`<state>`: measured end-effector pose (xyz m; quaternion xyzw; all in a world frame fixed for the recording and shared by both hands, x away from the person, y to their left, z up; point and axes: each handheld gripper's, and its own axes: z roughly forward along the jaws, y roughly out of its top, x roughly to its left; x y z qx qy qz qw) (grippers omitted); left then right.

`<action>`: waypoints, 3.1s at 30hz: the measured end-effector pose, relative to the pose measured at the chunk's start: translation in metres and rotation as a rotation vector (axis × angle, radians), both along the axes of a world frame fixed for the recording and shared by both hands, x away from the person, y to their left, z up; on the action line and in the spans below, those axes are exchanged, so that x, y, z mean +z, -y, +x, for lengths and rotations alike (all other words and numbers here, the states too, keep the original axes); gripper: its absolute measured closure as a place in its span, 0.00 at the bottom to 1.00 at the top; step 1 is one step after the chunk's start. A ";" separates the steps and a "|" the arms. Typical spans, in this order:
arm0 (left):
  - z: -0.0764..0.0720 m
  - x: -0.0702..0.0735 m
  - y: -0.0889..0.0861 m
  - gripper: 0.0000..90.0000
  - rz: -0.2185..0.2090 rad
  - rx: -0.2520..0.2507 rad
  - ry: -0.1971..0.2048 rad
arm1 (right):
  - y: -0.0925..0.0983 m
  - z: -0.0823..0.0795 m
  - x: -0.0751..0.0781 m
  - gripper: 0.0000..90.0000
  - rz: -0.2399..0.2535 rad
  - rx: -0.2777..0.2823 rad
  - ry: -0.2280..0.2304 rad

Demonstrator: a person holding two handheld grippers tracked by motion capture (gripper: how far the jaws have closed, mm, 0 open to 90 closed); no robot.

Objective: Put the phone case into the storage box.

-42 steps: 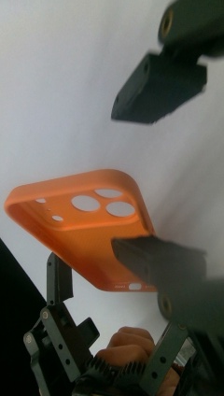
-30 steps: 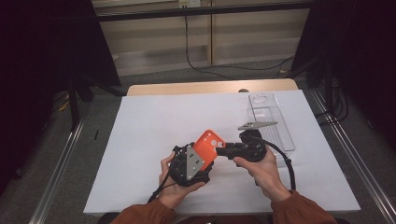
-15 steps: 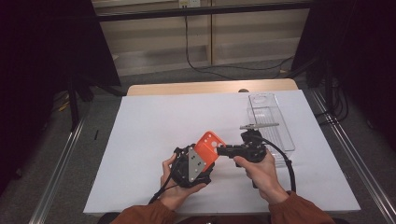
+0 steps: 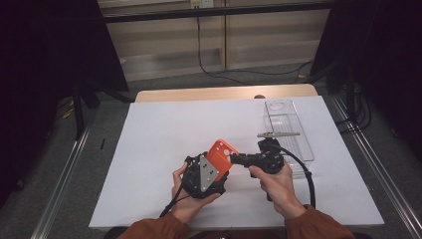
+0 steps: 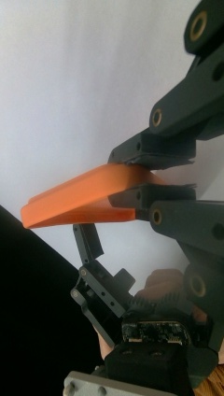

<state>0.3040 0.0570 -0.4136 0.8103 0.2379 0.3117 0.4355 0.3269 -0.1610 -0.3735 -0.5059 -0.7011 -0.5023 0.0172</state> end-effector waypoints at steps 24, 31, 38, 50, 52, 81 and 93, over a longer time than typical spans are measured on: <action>0.015 0.008 -0.014 0.05 -0.127 -0.017 -0.092 | 0.014 -0.002 0.011 0.90 0.001 -0.056 0.115; 0.018 0.010 -0.020 0.03 -0.159 -0.013 -0.121 | 0.019 -0.001 0.014 0.90 -0.010 -0.069 0.151; 0.022 0.009 -0.029 0.03 -0.193 -0.021 -0.134 | 0.022 -0.002 0.017 0.90 -0.044 -0.084 0.212; 0.028 0.008 -0.054 0.04 -0.250 0.027 -0.164 | 0.027 -0.001 0.019 0.90 -0.069 -0.081 0.245; 0.028 0.008 -0.057 0.04 -0.263 0.037 -0.166 | 0.029 0.000 0.020 0.90 -0.068 -0.082 0.249; 0.020 0.010 -0.098 0.06 -0.324 0.071 -0.162 | 0.055 0.005 0.029 0.90 -0.097 -0.164 0.317; 0.016 0.005 -0.124 0.04 -0.381 0.133 -0.129 | 0.065 0.012 0.037 0.91 -0.136 -0.174 0.366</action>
